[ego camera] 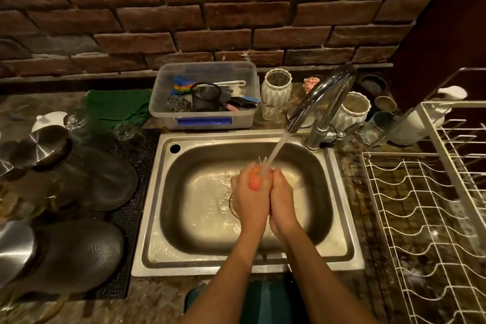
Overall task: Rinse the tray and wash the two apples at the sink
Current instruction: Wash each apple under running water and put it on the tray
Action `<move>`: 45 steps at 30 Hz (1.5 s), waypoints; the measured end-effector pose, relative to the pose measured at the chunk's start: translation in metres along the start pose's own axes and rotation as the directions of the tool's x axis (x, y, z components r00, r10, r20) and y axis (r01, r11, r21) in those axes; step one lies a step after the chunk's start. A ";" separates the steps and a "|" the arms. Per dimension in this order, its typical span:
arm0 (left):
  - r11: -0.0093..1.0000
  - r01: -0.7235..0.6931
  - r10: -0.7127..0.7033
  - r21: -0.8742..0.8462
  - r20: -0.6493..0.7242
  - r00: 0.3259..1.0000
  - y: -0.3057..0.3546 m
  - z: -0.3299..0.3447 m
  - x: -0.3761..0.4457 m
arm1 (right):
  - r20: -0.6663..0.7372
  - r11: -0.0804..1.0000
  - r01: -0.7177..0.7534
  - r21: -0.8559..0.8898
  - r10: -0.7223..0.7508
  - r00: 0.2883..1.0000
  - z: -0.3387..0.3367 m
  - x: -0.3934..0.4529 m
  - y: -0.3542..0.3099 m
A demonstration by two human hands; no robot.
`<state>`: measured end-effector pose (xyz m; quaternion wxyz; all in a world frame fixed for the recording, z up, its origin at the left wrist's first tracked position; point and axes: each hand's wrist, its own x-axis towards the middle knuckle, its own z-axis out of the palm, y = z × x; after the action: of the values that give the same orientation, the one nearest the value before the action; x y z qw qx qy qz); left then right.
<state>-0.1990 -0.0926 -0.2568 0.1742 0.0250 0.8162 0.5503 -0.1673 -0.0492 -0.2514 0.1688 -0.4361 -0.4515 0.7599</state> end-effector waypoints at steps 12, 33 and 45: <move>0.857 0.286 -0.353 -0.429 -0.083 0.932 -0.002 0.002 0.007 | 0.029 0.952 0.183 -0.245 -0.181 0.983 0.011 -0.003 -0.004; 0.912 0.167 -0.198 -0.374 -0.046 0.979 0.005 -0.001 0.001 | -0.113 0.991 0.039 -0.131 -0.054 0.992 0.016 -0.003 -0.004; 0.483 0.673 -0.624 -0.559 0.319 0.713 0.011 -0.007 0.013 | -0.121 0.997 0.044 -0.059 -0.051 0.991 0.009 0.002 -0.012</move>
<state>-0.2155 -0.0917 -0.2480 0.3952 -0.3258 0.5180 0.6850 -0.1771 -0.0462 -0.2402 0.2016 -0.4755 -0.4719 0.7145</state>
